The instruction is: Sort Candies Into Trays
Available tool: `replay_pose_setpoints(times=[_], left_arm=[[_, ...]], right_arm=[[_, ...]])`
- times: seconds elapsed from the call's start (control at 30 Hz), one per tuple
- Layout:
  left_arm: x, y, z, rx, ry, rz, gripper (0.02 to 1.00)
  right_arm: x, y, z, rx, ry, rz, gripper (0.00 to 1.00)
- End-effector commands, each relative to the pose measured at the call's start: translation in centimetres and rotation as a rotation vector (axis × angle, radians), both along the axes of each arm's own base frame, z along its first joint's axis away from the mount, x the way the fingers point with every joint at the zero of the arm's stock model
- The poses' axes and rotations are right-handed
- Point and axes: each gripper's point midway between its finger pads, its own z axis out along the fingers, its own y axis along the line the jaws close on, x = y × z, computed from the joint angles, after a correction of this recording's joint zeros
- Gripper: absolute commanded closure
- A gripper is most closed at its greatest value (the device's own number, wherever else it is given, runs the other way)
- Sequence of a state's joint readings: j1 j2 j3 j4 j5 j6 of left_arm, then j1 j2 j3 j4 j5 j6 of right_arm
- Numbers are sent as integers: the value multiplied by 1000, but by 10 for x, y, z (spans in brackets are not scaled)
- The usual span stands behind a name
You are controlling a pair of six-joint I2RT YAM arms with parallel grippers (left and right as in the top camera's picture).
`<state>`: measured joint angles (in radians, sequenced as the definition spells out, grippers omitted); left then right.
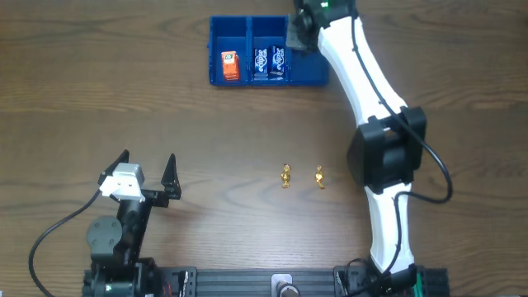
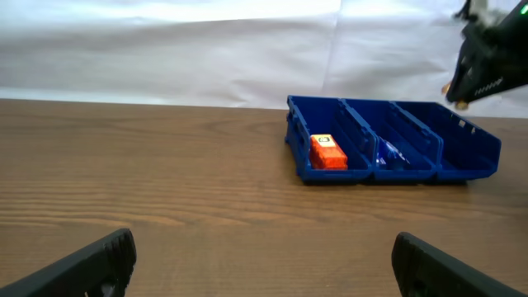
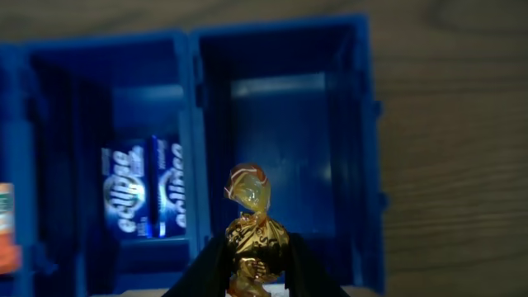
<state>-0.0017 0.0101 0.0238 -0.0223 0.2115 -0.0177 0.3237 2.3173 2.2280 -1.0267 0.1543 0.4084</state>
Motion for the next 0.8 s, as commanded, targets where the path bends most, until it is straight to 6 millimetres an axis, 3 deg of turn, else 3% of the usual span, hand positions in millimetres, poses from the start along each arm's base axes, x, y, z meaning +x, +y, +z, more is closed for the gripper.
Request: replay_pose_setpoints(times=[0.03, 0.23, 0.4, 0.5, 0.53, 0.57, 0.7, 0.8], left_arm=[[-1, -2, -16, 12, 44, -16, 23], [-1, -2, -16, 12, 44, -16, 20], [-1, -2, -16, 12, 44, -16, 20], [-1, -2, -16, 12, 44, -16, 23], [-1, -2, -16, 13, 44, -17, 23], [-1, -2, -16, 12, 44, -16, 23], [-1, -2, -16, 13, 43, -16, 20], [-1, -2, -16, 12, 44, -16, 20]], right_arm=[[2, -7, -23, -22, 38, 2, 844], [3, -10, -31, -27, 53, -4, 838], [3, -10, -31, -26, 51, -4, 730], [3, -12, -29, -38, 47, -9, 544], [4, -15, -23, -46, 33, -15, 336], [3, -14, -17, -45, 24, -14, 248], [-7, -10, 17, -40, -13, -3, 134], [-30, -4, 46, -43, -5, 20, 91]])
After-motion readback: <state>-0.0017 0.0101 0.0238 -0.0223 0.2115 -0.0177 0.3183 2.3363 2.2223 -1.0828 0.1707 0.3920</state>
